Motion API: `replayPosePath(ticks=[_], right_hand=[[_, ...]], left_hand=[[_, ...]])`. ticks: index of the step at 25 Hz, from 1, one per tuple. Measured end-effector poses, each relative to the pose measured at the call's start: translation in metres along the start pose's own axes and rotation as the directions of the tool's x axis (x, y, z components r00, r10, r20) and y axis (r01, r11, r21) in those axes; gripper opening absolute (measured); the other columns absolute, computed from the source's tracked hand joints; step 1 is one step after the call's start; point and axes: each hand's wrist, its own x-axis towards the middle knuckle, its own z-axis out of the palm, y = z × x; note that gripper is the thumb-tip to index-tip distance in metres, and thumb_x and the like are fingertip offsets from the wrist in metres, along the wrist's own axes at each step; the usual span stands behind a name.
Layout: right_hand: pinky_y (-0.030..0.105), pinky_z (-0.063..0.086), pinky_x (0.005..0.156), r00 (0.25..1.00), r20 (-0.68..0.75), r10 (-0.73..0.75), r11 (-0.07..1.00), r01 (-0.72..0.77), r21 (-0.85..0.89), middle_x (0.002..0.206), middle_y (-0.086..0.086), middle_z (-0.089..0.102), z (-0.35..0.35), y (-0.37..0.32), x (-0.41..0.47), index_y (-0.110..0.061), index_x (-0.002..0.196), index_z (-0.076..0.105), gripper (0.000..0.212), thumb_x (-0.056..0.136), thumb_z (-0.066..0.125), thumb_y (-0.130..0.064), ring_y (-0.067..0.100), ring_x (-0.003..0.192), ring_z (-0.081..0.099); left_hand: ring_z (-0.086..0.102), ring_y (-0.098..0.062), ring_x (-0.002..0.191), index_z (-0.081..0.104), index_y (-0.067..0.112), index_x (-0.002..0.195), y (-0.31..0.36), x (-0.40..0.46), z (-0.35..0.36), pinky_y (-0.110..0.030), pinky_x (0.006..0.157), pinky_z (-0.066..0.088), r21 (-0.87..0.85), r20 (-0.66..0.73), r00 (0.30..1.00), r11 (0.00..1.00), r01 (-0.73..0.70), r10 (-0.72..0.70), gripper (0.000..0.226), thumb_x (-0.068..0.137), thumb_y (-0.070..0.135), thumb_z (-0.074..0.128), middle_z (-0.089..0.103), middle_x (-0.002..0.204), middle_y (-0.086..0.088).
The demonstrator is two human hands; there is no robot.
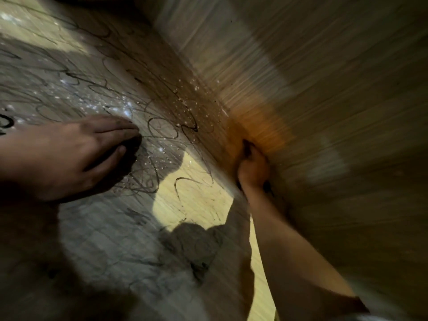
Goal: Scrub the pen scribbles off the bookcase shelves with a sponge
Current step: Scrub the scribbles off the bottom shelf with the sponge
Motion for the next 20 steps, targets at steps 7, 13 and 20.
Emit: replayPosePath(ticks=[7,13,20], right_hand=[[0.025,0.025,0.099,0.997,0.005,0.079,0.996,-0.079,-0.027,0.140,0.019,0.039,-0.021,0.030,-0.010,-0.015,0.132,0.057,0.038,0.098,0.042,-0.007,0.034,0.123,0.042],[0.037,0.029,0.108,0.998,-0.014,-0.065,0.996,0.064,-0.067,0.136,0.014,0.049,0.022,-0.022,0.014,-0.014,0.128,0.060,0.037,0.096,0.043,-0.013,0.033,0.125,0.042],[0.038,0.036,0.104,0.992,0.055,0.114,0.992,-0.111,-0.058,0.144,0.011,0.046,-0.013,0.044,-0.009,-0.024,0.139,0.049,0.042,0.100,0.037,-0.013,0.032,0.128,0.044]], left_hand=[[0.051,-0.026,0.128,0.051,0.008,0.135,0.016,0.002,-0.016,-0.050,0.100,0.047,0.010,-0.012,0.999,0.999,-0.033,0.033,0.060,0.101,0.045,0.017,0.055,0.136,-0.009],[0.049,-0.026,0.129,0.051,0.004,0.135,0.019,0.007,-0.023,-0.043,0.104,0.045,0.004,0.021,1.000,1.000,-0.021,0.021,0.068,0.100,0.048,0.012,0.055,0.135,-0.012],[0.053,-0.030,0.123,0.054,0.002,0.130,0.022,0.010,-0.024,-0.034,0.104,0.034,0.017,0.035,0.999,0.999,-0.037,0.037,0.066,0.101,0.045,0.015,0.057,0.130,-0.015]])
